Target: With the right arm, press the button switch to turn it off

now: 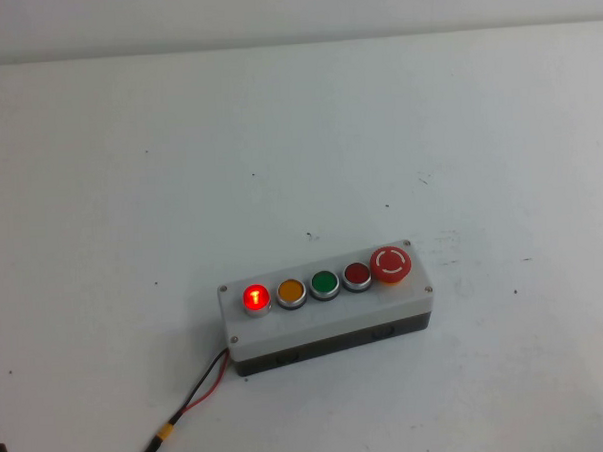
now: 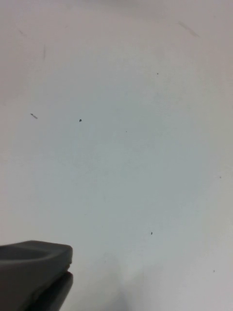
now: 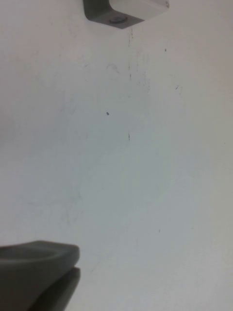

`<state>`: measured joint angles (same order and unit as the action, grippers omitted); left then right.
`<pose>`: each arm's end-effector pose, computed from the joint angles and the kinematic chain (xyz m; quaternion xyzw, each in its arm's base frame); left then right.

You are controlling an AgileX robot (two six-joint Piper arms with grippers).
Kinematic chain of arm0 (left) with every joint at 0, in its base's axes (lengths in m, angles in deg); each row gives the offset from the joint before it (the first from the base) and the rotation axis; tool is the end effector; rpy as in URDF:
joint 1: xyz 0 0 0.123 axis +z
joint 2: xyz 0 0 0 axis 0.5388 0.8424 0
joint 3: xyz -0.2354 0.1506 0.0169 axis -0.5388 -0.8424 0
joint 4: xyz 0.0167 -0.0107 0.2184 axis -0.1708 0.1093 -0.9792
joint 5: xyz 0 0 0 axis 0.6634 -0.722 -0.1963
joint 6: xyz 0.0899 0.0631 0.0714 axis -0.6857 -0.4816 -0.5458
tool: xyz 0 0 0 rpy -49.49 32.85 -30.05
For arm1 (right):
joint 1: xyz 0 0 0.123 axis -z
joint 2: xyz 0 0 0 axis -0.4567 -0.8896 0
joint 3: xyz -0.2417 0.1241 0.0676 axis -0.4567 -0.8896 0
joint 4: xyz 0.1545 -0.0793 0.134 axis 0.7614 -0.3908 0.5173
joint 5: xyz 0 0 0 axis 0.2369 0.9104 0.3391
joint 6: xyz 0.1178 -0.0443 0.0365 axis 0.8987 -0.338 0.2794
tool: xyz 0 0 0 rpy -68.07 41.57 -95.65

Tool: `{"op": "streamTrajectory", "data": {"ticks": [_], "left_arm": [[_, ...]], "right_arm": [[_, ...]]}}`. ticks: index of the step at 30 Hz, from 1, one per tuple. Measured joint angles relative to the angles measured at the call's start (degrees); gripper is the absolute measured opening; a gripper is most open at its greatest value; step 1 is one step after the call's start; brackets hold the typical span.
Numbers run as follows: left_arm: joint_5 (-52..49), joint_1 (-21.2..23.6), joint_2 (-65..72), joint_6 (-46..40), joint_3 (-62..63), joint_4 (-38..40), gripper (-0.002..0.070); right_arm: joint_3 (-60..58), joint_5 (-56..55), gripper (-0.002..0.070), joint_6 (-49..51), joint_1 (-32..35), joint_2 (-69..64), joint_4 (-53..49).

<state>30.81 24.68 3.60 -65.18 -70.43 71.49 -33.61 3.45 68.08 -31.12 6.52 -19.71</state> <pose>0.0619 -0.0052 0.1577 0.0880 0.8046 -0.0009 0.5873 0.0639 0.0072 0.1646 -0.0023 0.7956 0.0532 0.6035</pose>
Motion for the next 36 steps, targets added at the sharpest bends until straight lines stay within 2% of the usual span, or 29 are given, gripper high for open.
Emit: {"op": "streamTrajectory", "data": {"ticks": [9,12,16,21,26,31,36], "left_arm": [[0.0,0.0,0.0,0.0,0.0,0.0,-0.0002],[0.0,0.0,0.0,0.0,0.0,0.0,-0.0002],[0.0,0.0,0.0,0.0,0.0,0.0,-0.0002],[0.0,0.0,0.0,0.0,0.0,0.0,-0.0002],[0.0,0.0,0.0,0.0,0.0,0.0,-0.0002],[0.0,0.0,0.0,0.0,0.0,0.0,-0.0002],[0.0,0.0,0.0,0.0,0.0,0.0,-0.0002]], "right_arm": [[0.0,0.0,-0.0017,0.0,0.0,0.0,0.0],[0.0,-0.7,-0.0017,0.0,0.0,0.0,2.8],[0.0,-5.3,-0.0017,0.0,0.0,0.0,13.7],[0.0,-10.9,-0.0017,0.0,0.0,0.0,32.0],[0.0,-13.7,-0.0017,0.0,0.0,0.0,41.2],[5.4,-3.4,-0.0016,0.0,0.0,-1.8,41.4],[20.2,16.3,-0.0016,0.0,0.0,-15.9,33.2]]}}
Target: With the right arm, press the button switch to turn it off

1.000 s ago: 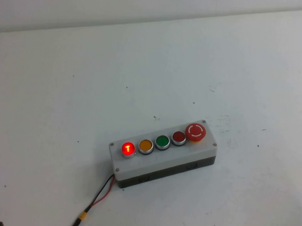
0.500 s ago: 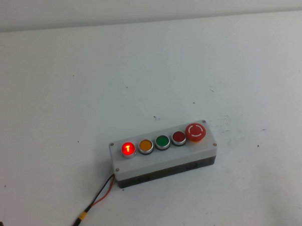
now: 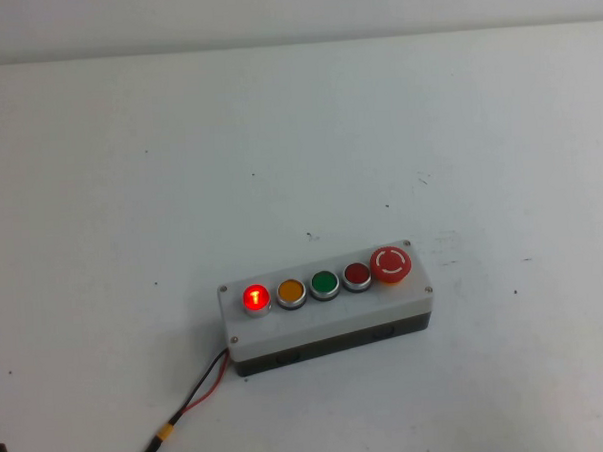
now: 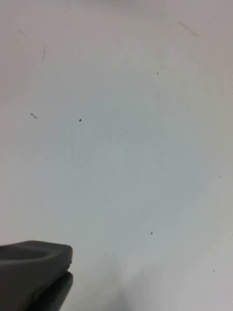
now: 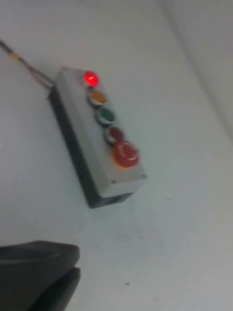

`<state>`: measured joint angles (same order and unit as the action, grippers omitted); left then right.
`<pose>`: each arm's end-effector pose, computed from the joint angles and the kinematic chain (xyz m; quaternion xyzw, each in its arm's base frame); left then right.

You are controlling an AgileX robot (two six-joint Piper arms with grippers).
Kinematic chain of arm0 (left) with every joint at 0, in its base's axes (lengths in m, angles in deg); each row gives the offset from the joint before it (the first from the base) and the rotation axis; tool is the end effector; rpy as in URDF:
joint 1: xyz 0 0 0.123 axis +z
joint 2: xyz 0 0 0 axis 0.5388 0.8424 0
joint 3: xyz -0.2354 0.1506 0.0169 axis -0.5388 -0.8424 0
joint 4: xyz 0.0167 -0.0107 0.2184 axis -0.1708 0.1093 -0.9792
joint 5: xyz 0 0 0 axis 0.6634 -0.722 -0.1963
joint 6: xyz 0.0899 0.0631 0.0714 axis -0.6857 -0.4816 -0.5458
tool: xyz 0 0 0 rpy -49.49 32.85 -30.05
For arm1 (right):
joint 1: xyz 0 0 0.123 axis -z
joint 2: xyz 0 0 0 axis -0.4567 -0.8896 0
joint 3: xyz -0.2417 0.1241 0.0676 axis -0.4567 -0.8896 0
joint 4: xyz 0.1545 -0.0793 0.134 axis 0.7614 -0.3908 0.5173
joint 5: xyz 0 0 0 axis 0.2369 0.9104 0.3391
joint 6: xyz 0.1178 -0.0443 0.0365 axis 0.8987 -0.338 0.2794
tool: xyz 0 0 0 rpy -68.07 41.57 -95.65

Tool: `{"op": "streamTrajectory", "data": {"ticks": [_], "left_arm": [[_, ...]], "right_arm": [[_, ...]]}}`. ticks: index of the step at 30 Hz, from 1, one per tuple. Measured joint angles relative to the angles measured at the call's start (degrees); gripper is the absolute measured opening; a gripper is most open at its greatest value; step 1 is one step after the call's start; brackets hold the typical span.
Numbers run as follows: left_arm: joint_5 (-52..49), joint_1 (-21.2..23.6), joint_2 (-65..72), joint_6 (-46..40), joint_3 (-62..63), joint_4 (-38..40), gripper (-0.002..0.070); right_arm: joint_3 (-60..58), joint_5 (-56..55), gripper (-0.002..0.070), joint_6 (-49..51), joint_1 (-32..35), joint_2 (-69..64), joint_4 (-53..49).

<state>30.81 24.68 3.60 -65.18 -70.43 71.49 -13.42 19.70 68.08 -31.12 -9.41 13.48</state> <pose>0.0619 -0.0052 0.1577 0.0880 0.8046 -0.0009 0.5873 0.0657 0.0506 0.2448 0.1031 0.8138 0.3123 0.4792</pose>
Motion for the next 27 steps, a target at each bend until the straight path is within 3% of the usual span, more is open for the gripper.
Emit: {"op": "streamTrajectory", "data": {"ticks": [6,12,23,27], "left_arm": [[0.0,0.0,0.0,0.0,0.0,0.0,-0.0002],[0.0,0.0,0.0,0.0,0.0,0.0,-0.0002],[0.0,0.0,0.0,0.0,0.0,0.0,-0.0002],[0.0,0.0,0.0,0.0,0.0,0.0,-0.0002]], "right_arm": [[16.8,18.3,-0.0016,-3.8,0.0,-20.5,-8.5],[28.2,22.9,-0.0016,-9.4,-2.7,-38.4,-9.4],[49.0,21.9,-0.0016,1.0,-31.3,-64.7,-23.0],[58.6,21.6,-0.0016,1.3,-37.7,-73.0,-24.0]]}}
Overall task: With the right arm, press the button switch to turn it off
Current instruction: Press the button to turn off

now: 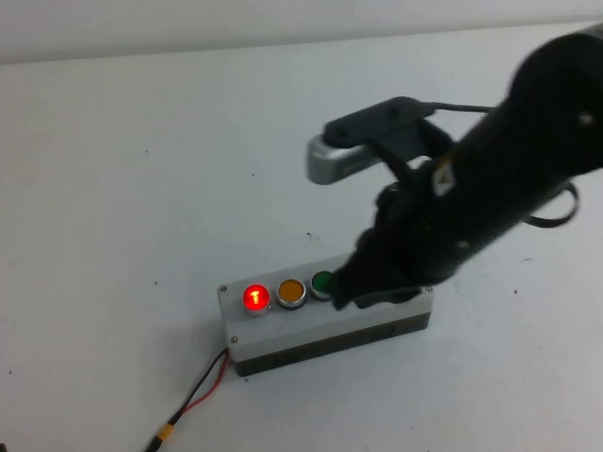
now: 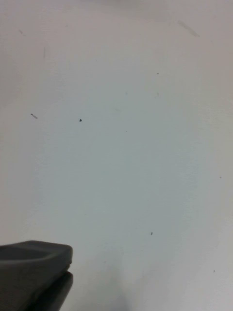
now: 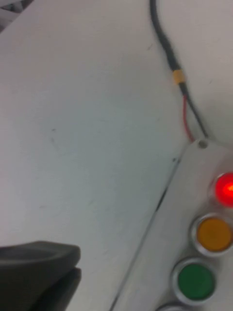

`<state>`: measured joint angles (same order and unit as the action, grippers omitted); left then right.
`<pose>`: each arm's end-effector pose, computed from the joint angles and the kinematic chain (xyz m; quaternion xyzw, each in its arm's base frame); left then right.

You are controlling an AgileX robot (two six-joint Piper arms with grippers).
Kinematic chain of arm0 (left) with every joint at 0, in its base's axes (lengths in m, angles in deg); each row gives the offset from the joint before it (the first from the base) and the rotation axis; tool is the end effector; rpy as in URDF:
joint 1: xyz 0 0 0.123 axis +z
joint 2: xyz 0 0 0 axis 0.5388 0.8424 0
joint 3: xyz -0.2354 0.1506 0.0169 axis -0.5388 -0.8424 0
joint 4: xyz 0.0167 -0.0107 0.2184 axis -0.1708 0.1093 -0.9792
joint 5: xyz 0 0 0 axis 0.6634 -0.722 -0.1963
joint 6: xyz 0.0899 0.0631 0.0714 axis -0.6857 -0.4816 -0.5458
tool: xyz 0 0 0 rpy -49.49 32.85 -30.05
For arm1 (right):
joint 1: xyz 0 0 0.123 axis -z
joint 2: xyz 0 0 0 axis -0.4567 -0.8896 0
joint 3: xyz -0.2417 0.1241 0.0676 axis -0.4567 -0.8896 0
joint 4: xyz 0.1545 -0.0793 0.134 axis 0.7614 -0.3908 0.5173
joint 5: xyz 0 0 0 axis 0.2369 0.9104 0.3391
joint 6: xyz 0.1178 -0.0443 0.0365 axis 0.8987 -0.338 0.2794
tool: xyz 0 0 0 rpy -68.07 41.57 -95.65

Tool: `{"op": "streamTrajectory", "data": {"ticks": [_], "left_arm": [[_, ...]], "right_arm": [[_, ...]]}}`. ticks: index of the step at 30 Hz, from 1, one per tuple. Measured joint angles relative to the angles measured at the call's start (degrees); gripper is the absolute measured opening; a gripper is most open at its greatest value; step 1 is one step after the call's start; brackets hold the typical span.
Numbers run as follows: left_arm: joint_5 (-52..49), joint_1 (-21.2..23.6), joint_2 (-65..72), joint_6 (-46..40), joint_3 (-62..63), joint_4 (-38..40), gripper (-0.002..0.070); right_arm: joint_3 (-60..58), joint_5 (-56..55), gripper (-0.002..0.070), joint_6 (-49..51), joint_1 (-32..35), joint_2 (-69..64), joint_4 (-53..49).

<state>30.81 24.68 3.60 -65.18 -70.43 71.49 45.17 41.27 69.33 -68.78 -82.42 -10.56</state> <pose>0.0619 -0.0052 0.1577 0.0880 0.8046 -0.0009 0.5873 0.2150 0.2236 0.2882 -0.2900 0.9235 0.1828 0.1723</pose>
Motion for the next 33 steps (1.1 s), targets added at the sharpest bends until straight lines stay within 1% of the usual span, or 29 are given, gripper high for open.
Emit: {"op": "streamTrajectory", "data": {"ticks": [7,12,15,19,33], "left_arm": [[0.0,0.0,0.0,0.0,0.0,0.0,-0.0002],[0.0,0.0,0.0,0.0,0.0,0.0,-0.0002],[0.0,0.0,0.0,0.0,0.0,0.0,-0.0002],[0.0,0.0,0.0,0.0,0.0,0.0,-0.0002],[0.0,0.0,0.0,0.0,0.0,0.0,-0.0002]], "right_arm": [[14.6,-0.1,-0.0016,0.0,-5.6,-12.8,-1.7],[21.9,0.0,-0.0016,0.0,-6.3,-20.6,-2.1],[24.9,1.1,-0.0016,0.0,-6.3,-24.1,-4.3],[26.8,1.9,-0.0016,0.0,-6.3,-27.1,-6.7],[27.6,-0.7,-0.0016,0.0,-5.7,-29.4,-7.4]]}}
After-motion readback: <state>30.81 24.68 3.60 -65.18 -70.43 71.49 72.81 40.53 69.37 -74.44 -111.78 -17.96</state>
